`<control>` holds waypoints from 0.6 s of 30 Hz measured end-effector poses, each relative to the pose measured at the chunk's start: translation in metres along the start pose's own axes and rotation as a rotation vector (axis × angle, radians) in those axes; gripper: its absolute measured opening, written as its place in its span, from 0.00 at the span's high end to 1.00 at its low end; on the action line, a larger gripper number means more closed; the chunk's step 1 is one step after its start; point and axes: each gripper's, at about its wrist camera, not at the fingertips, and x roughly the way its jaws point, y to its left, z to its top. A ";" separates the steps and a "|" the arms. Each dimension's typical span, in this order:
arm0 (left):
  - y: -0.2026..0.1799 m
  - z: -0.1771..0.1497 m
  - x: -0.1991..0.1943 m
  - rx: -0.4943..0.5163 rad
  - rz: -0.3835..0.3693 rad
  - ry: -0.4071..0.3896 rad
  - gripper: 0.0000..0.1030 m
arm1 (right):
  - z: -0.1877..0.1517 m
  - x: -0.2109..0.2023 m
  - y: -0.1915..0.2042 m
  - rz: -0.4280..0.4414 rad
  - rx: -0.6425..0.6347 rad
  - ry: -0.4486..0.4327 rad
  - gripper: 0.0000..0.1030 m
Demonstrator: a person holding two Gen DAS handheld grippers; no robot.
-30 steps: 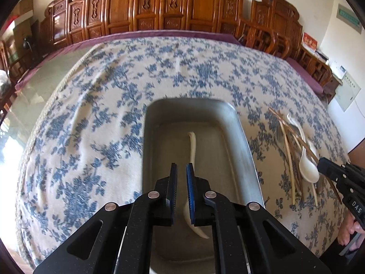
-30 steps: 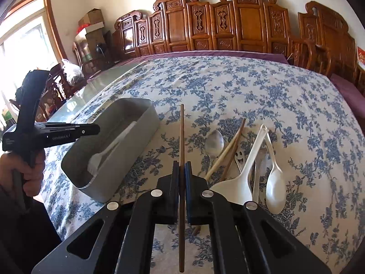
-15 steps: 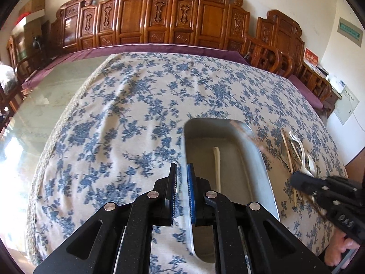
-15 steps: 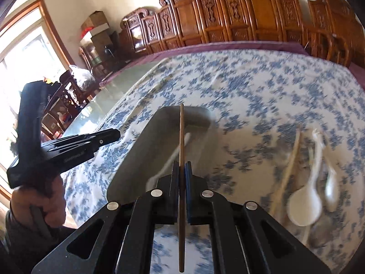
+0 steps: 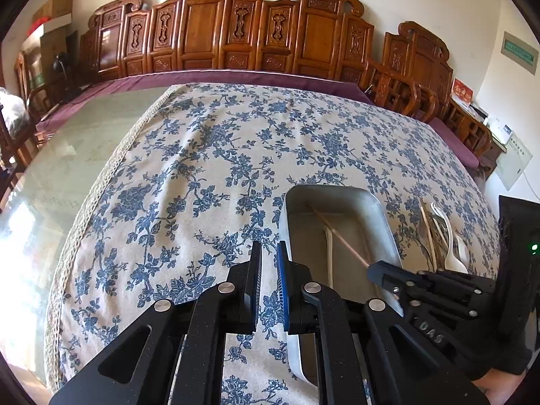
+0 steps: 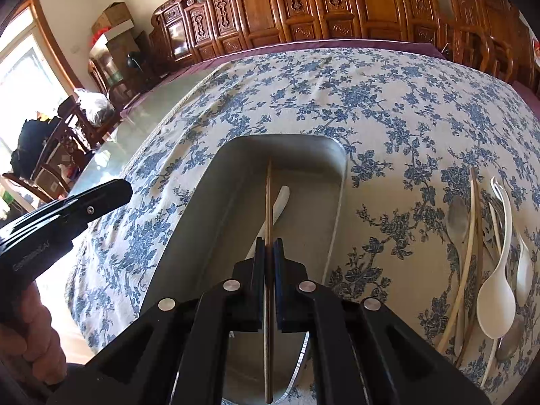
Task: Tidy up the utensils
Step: 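Lower the chopstick into the grey tray and open the right gripper, then move the right gripper back to the pile and grasp a white plastic spoon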
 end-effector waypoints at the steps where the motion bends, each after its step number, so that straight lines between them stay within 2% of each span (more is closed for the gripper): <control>1: 0.000 0.000 0.000 0.001 -0.001 0.000 0.93 | 0.000 0.003 0.002 0.004 0.000 0.006 0.94; 5: 0.000 0.000 0.000 0.000 0.002 0.002 0.92 | -0.001 0.011 0.004 0.053 0.004 0.026 0.93; 11: -0.002 -0.001 0.000 0.005 0.001 0.001 0.92 | -0.004 0.001 0.005 0.083 -0.040 0.000 0.93; 18: -0.020 -0.003 0.002 0.035 -0.013 0.004 0.85 | -0.011 -0.052 -0.036 0.036 -0.078 -0.107 0.93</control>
